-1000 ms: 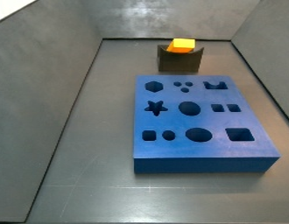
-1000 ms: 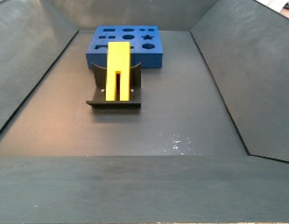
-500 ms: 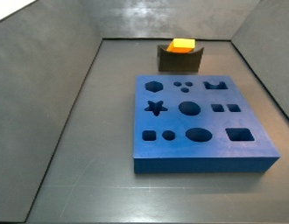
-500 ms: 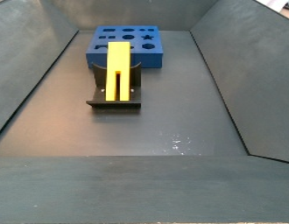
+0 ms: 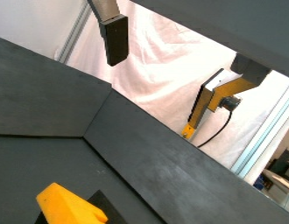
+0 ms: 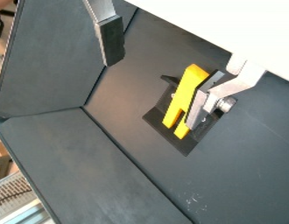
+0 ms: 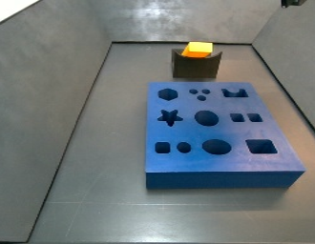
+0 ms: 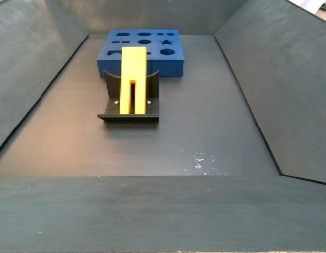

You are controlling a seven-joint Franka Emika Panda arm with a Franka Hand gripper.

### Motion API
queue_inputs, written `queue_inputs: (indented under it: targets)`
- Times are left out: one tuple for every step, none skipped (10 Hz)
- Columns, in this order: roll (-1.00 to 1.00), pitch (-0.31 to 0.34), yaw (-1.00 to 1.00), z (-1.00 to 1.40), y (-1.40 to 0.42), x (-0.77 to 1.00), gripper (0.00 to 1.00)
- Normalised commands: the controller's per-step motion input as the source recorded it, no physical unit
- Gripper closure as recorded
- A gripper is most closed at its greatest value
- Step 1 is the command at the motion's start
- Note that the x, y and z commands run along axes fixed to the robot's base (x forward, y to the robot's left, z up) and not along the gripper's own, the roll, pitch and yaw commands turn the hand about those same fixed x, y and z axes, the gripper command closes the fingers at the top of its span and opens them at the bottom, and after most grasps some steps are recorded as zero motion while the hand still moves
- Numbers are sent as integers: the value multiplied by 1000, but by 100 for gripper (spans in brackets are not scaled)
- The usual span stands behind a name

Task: Pick up the double-square object. Move up. Place the double-square object on the fixture. Regrasp the double-square object. Move to above the board. Insert the double-square object.
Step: Regrasp the double-square object.

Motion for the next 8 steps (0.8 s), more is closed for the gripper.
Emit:
queue_inputs:
  targets:
    - [184,34,215,-7,-42,89,0]
    - [168,-99,208,-1000,46,32,0]
    - [157,-121,171,-1000,46,36,0]
    - [139,-150,121,-1000,43,43,0]
    - [119,-165,92,-1000,40,47,0]
    - [83,-179,18,-1000,38,53,0]
    - [76,-180,-10,-1000,36,53,0]
    - [65,-168,-63,-1000,33,49,0]
